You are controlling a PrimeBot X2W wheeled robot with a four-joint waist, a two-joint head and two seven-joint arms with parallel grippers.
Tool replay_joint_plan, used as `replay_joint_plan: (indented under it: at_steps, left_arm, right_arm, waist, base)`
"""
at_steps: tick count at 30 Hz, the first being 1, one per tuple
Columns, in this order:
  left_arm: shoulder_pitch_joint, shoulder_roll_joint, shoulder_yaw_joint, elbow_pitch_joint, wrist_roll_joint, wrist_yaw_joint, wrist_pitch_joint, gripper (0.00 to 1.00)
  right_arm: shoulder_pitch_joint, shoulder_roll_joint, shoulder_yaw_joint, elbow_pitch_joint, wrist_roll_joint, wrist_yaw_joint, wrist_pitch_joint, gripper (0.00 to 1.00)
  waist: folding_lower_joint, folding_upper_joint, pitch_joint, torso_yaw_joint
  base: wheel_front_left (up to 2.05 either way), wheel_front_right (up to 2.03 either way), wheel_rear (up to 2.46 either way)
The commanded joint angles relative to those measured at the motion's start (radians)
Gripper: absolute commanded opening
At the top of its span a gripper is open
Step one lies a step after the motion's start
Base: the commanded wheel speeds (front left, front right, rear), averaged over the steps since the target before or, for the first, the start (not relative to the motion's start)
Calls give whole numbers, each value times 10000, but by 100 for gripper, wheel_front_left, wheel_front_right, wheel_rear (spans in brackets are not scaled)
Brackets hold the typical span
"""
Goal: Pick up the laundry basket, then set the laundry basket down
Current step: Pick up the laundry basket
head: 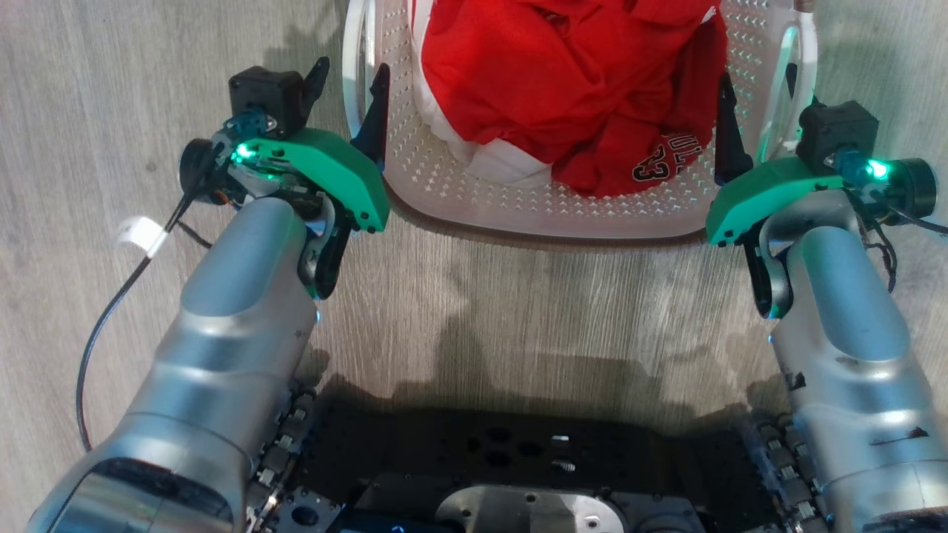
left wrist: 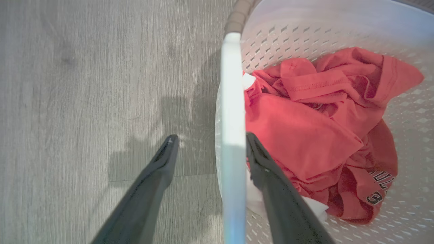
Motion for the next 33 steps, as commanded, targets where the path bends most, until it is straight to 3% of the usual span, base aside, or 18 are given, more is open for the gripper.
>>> replay_joint_plan:
  at_steps: [1,3,8,11,12,13,15,16,17,20,33]
  left_arm:
    - [236,265,107,-63,-67,7,-80,100]
    - [194,265,-12,-44,-169,18,-80,97]
    - [117,265,-261,-6,-366,10,-80,53]
    - [83,265,-349,-19,-446,11,-80,42]
    - [72,265,-377,-27,-469,14,-80,38]
    - [66,265,-404,-35,-491,18,-80,32]
    - [64,265,-459,-51,-540,23,-80,19]
    - [68,265,-489,-62,-573,18,-80,5]
    - [76,265,-530,-67,-610,5,-80,0]
    - [110,265,-657,-81,-726,7,-80,0]
    - [434,265,-1098,35,-1514,132,-80,0]
  right_arm:
    - [295,174,210,-104,-63,-17,-105,100]
    - [262,174,206,-63,-70,-17,-105,100]
    - [199,174,218,26,-77,-17,-105,100]
    - [180,174,225,62,-69,-17,-105,96]
    - [174,174,226,83,-58,-17,-105,80]
    - [167,174,228,116,-48,-17,-105,55]
    - [138,174,238,205,-18,-17,-105,38]
    - [118,174,244,253,-4,-17,-105,28]
    - [98,174,246,302,9,-17,-105,20]
    - [40,174,237,457,32,-17,-105,0]
    - [-134,174,274,1194,134,-17,-105,0]
  waist:
    - [0,-1,5,4]
    - [0,-1,14,14]
    - [0,-1,13,30]
    - [0,-1,6,33]
    - [0,-1,2,32]
    - [0,-1,-4,31]
    - [0,-1,-20,29]
    - [0,-1,-29,25]
    - [0,-1,-42,24]
    - [0,-1,-95,28]
    - [0,-1,-581,30]
  base:
    - [0,0,0]
    - [0,0,0]
    - [0,0,0]
    - [0,0,0]
    - [0,0,0]
    - [0,0,0]
    - [0,0,0]
    - [0,0,0]
    - [0,0,0]
    - [0,0,0]
    - [0,0,0]
